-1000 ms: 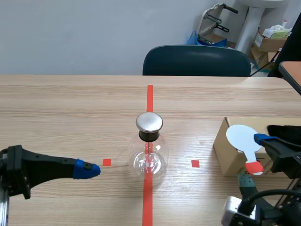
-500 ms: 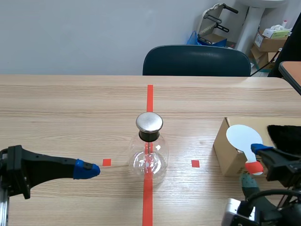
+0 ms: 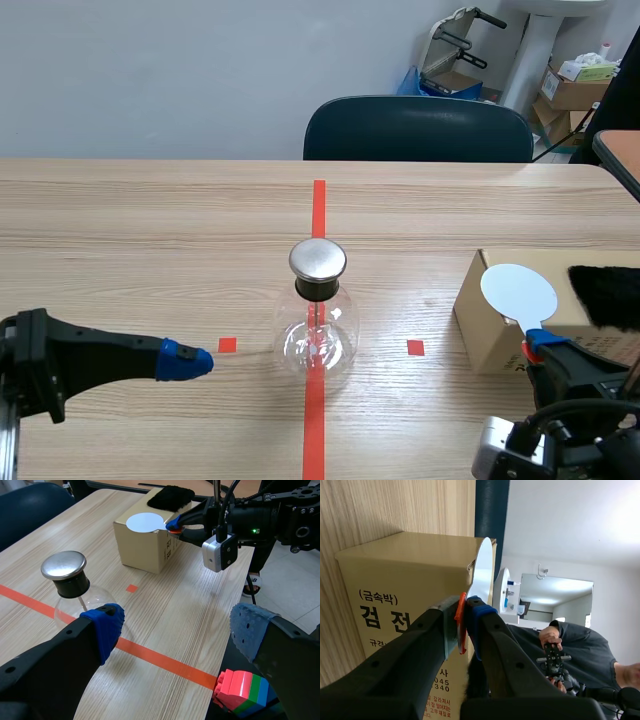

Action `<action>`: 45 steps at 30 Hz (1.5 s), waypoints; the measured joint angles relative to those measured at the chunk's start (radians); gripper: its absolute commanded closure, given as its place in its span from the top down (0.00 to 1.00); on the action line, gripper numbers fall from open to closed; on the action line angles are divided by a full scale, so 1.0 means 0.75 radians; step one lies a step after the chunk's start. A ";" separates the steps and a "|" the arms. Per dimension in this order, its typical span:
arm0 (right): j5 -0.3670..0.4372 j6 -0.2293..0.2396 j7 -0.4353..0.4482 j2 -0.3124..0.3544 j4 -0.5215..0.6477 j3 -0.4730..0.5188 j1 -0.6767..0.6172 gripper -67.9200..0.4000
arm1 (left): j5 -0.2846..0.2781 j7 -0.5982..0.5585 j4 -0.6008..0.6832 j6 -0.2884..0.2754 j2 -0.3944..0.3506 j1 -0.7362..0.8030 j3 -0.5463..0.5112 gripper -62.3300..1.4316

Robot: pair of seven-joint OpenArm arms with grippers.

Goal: Do the electroscope experiment

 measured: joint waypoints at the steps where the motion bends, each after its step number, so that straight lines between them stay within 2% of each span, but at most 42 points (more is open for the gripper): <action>1: 0.000 0.000 0.000 0.000 0.000 0.000 0.000 0.02 | 0.000 0.000 0.000 0.000 0.000 0.000 0.000 0.74; 45: -0.001 0.000 -0.016 0.000 0.001 0.000 0.000 0.02 | 0.000 0.021 0.000 0.004 0.000 0.000 0.000 0.74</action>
